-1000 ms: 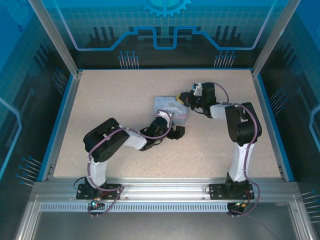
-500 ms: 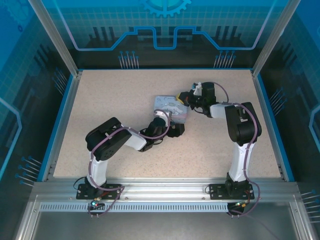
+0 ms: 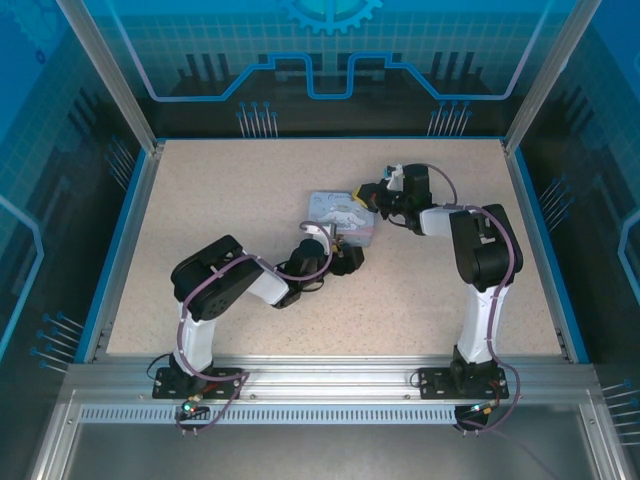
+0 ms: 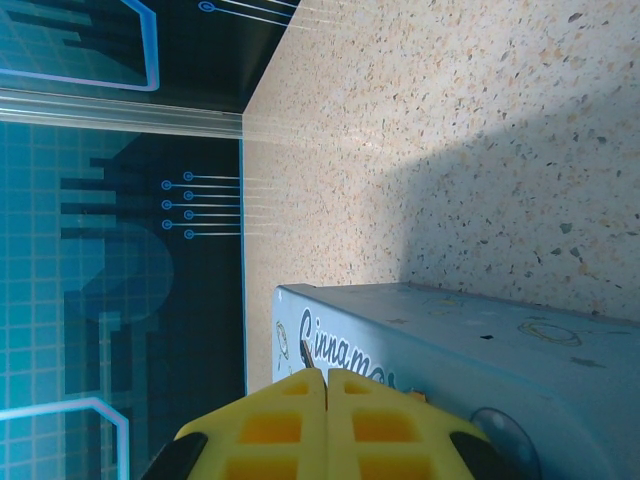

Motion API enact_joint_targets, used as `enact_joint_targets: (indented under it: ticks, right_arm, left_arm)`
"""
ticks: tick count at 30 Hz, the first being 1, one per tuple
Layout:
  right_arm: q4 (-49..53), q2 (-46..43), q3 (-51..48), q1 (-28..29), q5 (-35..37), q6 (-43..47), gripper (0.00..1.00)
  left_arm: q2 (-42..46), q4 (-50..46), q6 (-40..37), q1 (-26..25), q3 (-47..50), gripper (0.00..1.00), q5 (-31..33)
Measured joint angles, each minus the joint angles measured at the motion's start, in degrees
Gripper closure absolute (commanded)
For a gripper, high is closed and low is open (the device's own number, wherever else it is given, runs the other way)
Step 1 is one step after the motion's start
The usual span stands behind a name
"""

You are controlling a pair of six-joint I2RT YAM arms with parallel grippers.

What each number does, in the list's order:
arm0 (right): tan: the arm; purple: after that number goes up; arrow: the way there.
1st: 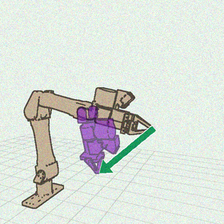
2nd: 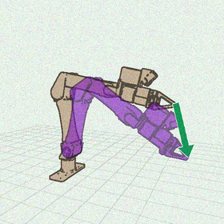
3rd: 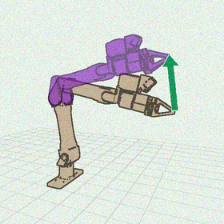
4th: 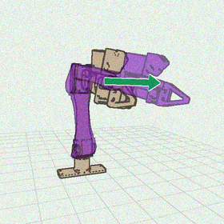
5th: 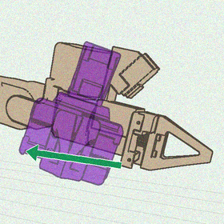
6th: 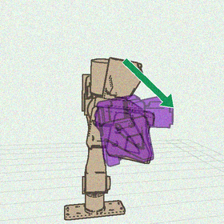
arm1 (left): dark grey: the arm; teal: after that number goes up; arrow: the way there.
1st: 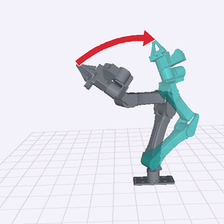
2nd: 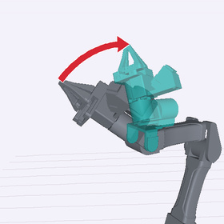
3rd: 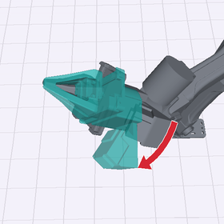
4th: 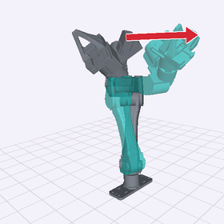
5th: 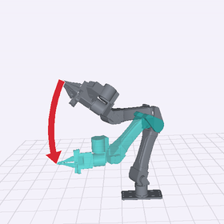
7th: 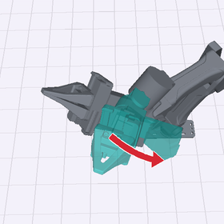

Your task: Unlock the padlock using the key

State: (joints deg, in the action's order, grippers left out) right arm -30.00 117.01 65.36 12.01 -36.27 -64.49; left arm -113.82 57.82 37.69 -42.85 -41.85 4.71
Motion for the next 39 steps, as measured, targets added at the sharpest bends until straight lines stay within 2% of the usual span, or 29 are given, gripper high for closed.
enact_joint_targets:
  ticks: [4, 11, 15, 21, 28, 30, 39]
  right_arm:
    - [0.04, 0.02, 0.02, 0.07, 0.0, 0.0, 1.0]
    - [0.15, 0.52, 0.7, 0.33, -0.15, 0.0, 1.0]
    - [0.15, 0.57, 0.74, 0.44, -0.15, -0.02, 1.0]
    - [-0.09, 0.7, 0.76, 0.44, -0.2, -0.04, 1.0]
    - [-0.13, 0.74, 0.76, 0.48, -0.2, -0.04, 1.0]
    - [-0.13, 0.74, 0.76, 0.48, -0.2, -0.04, 1.0]
    - [-0.26, 0.74, 0.76, 0.48, -0.2, -0.04, 1.0]
  left_arm:
    - [-1.05, 2.99, 2.69, 0.35, 0.37, 0.28, 0.07]
    - [-2.16, 3.96, 4.42, 0.7, 0.7, 0.3, 0.26]
    - [-2.34, 3.69, 4.42, 0.7, 0.57, 0.34, 0.57]
    - [-2.51, 1.2, 4.39, 0.46, -0.87, 0.35, 2.23]
    - [-2.14, -5.35, 3.08, -1.18, -3.3, 0.45, 7.91]
    - [-2.03, -6.54, 2.78, -1.42, -3.61, 0.51, 9.22]
    - [-1.99, -8.13, 2.49, -1.57, -3.76, 0.61, 11.17]
